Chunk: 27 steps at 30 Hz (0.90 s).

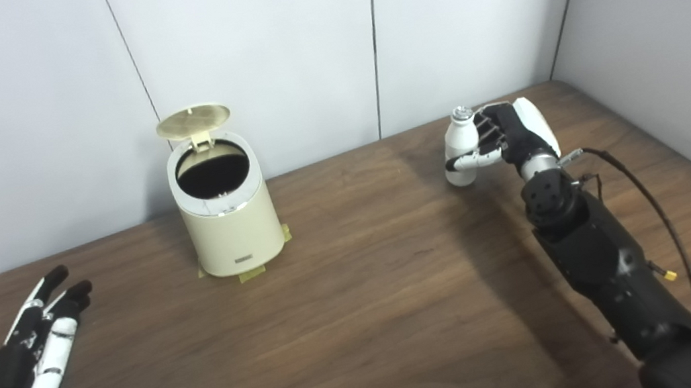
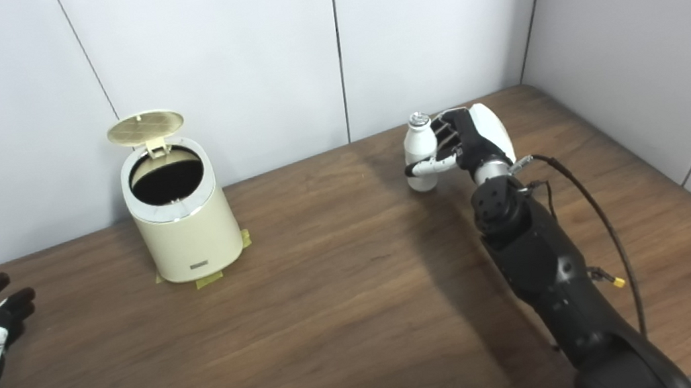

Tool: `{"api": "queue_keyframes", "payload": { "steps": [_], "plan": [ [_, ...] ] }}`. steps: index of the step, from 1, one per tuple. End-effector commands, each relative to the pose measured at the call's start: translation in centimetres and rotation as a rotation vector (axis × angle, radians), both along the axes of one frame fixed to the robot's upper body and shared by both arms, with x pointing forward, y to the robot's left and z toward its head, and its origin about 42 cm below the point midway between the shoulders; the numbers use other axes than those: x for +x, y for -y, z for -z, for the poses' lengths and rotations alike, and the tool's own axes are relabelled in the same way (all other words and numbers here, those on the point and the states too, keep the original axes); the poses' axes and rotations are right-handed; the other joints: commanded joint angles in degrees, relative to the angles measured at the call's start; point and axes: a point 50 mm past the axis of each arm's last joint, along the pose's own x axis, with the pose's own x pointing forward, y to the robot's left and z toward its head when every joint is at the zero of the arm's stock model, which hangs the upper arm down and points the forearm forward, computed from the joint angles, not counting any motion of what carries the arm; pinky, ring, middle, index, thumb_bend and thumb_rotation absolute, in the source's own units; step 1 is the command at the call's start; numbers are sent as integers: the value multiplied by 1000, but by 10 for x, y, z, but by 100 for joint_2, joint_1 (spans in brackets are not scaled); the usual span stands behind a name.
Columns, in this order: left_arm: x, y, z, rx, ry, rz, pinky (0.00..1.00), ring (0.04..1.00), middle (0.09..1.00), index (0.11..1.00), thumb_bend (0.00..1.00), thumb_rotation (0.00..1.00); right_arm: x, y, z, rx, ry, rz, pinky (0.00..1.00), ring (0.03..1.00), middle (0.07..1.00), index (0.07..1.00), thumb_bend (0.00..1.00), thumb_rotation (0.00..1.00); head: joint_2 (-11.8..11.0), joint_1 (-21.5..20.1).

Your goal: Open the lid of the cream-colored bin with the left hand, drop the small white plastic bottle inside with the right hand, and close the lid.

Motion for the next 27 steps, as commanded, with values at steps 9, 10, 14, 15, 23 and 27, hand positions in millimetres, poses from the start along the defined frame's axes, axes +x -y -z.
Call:
{"api": "queue_keyframes", "payload": {
  "steps": [9,10,14,15,23,27],
  "plan": [
    [-7,3,4,-51,4,-32,959,897,886,958,419,513,6,-44,-81,-56,270,-145,428,442,471,502,522,0,0,317],
    [-8,5,7,-62,0,-34,957,897,888,957,424,513,6,-48,-86,-62,288,-165,428,451,469,498,522,0,-4,364],
    [-17,9,17,-69,-9,-48,933,885,883,944,449,540,4,-74,-107,-79,359,-237,399,451,483,482,523,0,-24,542],
    [-19,10,19,-70,-11,-51,934,885,884,941,452,551,3,-80,-112,-70,372,-251,396,448,489,478,523,0,-33,628],
    [-31,24,39,-116,-46,-104,905,869,869,916,506,554,-3,-118,-144,-50,433,-351,339,414,489,498,520,0,-77,1141],
    [-38,29,49,-129,-53,-116,891,863,861,898,508,549,-5,-141,-152,-44,447,-440,374,428,481,495,522,0,-116,1480]
  ]
}}
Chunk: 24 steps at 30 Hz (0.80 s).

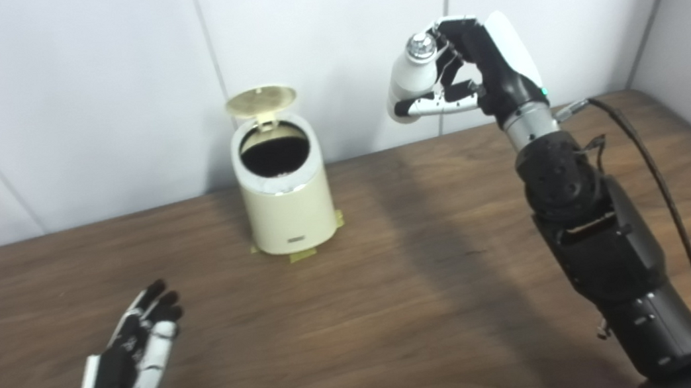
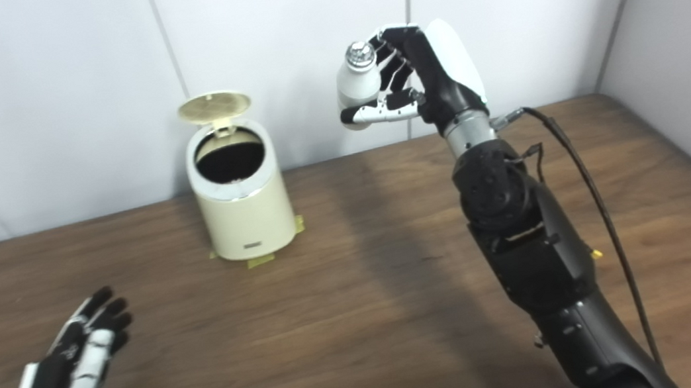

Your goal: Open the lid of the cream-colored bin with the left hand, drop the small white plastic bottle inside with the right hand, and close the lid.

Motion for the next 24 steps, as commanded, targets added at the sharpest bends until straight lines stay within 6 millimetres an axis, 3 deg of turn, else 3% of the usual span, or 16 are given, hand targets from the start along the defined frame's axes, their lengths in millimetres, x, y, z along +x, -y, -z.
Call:
{"api": "queue_keyframes", "payload": {
  "steps": [1,7,12,24],
  "plan": [
    [-3,7,-4,-6,66,-11,886,860,858,895,509,554,-2,-14,-31,-11,96,-56,380,432,478,495,522,0,2,17],
    [-8,14,2,5,52,-31,866,850,858,891,551,586,-5,-44,-35,-32,137,-157,405,433,482,496,522,0,-59,371],
    [-11,20,7,10,41,-35,867,846,850,892,573,604,4,-68,-30,-10,174,-236,397,438,491,484,522,0,-132,593],
    [-16,31,15,7,23,-31,864,851,851,889,599,621,24,-92,-19,21,208,-262,385,431,485,493,522,0,-260,886]
  ]
}}
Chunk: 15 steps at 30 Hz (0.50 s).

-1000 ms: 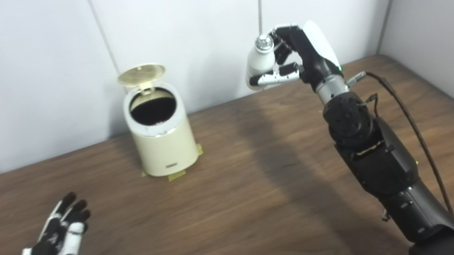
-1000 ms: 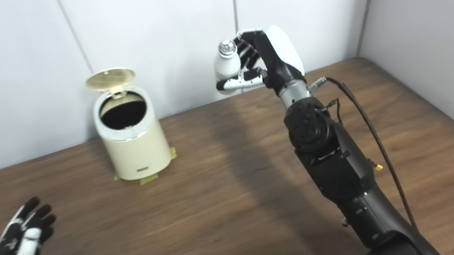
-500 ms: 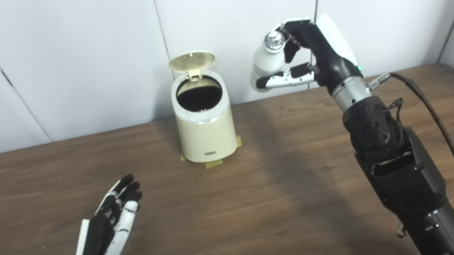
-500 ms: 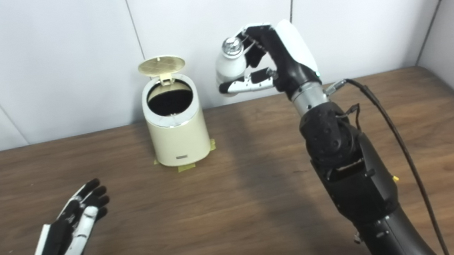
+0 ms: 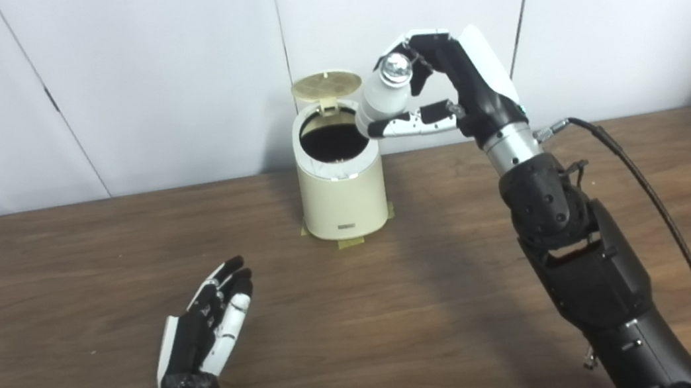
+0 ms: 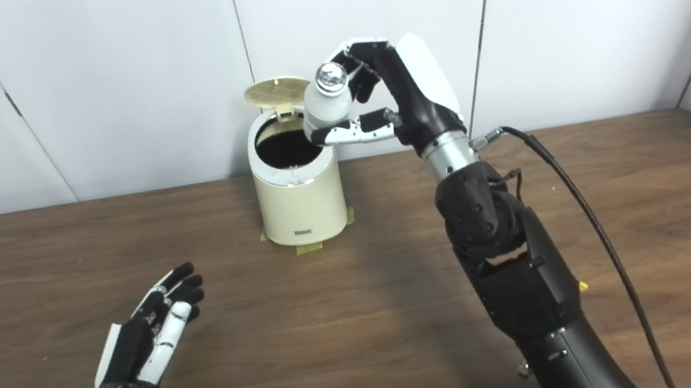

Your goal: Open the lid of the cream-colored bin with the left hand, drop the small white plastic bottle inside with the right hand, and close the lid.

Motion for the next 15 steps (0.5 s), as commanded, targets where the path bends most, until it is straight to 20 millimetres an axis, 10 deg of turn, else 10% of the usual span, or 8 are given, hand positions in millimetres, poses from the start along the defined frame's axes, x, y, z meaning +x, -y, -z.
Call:
{"api": "queue_keyframes", "payload": {
  "steps": [1,15],
  "plan": [
    [-12,10,2,-43,33,-16,865,852,851,889,598,619,4,-12,-33,29,132,-39,386,431,485,493,521,0,4,6],
    [-10,19,8,-52,33,-18,837,854,844,888,599,617,31,-25,-13,107,119,-16,367,423,494,491,521,0,-84,269]
  ]
}}
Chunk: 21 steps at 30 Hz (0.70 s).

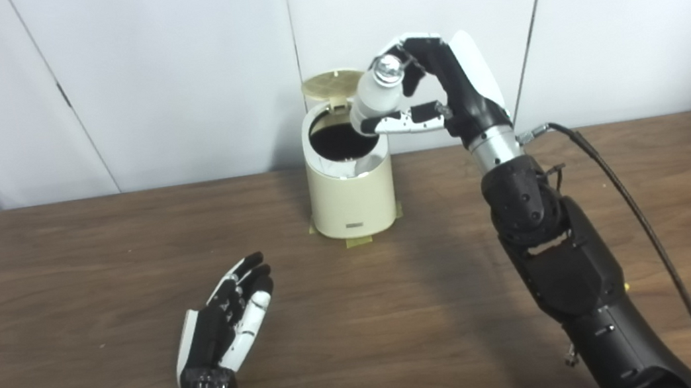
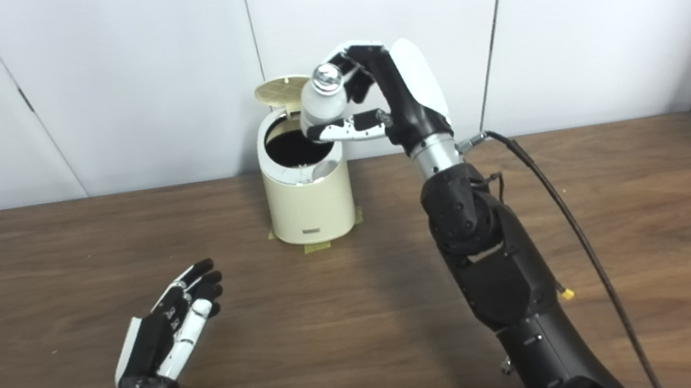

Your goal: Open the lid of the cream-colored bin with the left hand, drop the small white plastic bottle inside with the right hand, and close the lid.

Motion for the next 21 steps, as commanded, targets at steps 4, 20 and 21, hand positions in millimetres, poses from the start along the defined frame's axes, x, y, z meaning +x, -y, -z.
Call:
{"api": "queue_keyframes", "payload": {
  "steps": [4,20,21],
  "plan": [
    [-11,14,6,-59,24,-25,840,858,846,893,600,619,7,-9,-32,75,120,-34,370,426,496,487,521,0,-40,63],
    [-12,18,8,-84,31,-26,835,852,845,893,603,579,12,-28,-25,147,137,-2,369,423,496,491,520,0,-103,151],
    [-11,18,8,-83,32,-27,838,853,847,897,600,575,12,-29,-26,142,148,-5,366,422,498,489,520,0,-103,151]
  ]
}}
